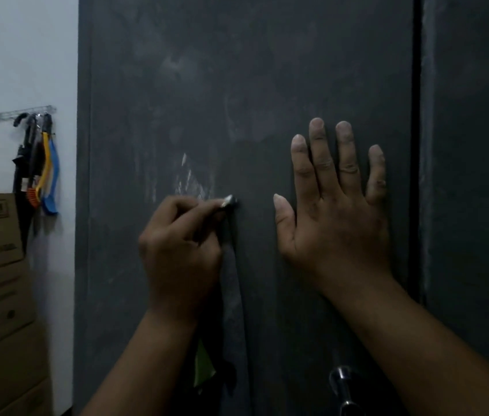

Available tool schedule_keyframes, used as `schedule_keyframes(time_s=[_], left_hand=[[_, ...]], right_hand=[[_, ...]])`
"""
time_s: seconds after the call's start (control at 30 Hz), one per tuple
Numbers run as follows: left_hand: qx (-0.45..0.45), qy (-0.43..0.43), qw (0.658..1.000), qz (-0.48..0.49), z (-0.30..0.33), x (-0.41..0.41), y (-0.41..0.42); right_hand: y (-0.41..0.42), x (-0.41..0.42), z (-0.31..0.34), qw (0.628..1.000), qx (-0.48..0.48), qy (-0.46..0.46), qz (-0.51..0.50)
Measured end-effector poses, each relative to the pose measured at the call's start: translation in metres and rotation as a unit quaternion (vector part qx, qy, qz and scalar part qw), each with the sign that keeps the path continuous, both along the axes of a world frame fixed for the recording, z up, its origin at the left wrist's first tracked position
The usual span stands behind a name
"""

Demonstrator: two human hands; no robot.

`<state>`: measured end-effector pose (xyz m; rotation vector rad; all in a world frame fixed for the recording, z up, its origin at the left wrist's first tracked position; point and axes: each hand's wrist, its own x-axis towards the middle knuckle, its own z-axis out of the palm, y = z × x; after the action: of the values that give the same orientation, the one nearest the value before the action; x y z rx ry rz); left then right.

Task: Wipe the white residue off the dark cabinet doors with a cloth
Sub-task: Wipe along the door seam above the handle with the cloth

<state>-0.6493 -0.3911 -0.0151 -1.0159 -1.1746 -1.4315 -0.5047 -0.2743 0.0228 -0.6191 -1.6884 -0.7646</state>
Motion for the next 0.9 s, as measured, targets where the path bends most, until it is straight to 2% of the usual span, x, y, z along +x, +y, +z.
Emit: schedule_keyframes(time_s=[0.1,0.3,0.4,0.53,0.7,0.8,0.9], left_hand=[[0.018,-0.04,0.999,0.0,-0.003,-0.014,-0.007],[0.035,-0.081,0.996,0.007,0.038,-0.026,-0.008],[0.019,-0.052,0.998,0.004,0.016,-0.025,-0.011],[0.016,-0.073,0.997,-0.016,-0.005,-0.03,-0.019],[0.042,-0.114,0.993,0.002,0.04,-0.042,-0.023],[0.03,-0.097,0.995,0.001,0.048,-0.039,-0.019],[0.007,-0.043,0.999,0.009,0.025,-0.025,-0.013]], right_hand=[[-0.003,-0.005,0.0,1.0,-0.002,0.008,-0.003],[-0.008,-0.019,0.001,1.0,-0.002,0.018,-0.011],[-0.007,-0.02,0.0,1.0,0.005,0.012,-0.016],[-0.006,-0.02,-0.001,1.0,0.009,0.013,-0.014],[-0.008,-0.024,-0.002,1.0,0.0,0.027,-0.006],[-0.009,-0.026,-0.003,0.999,-0.001,0.034,-0.001],[-0.009,-0.028,-0.003,0.999,-0.003,0.038,-0.001]])
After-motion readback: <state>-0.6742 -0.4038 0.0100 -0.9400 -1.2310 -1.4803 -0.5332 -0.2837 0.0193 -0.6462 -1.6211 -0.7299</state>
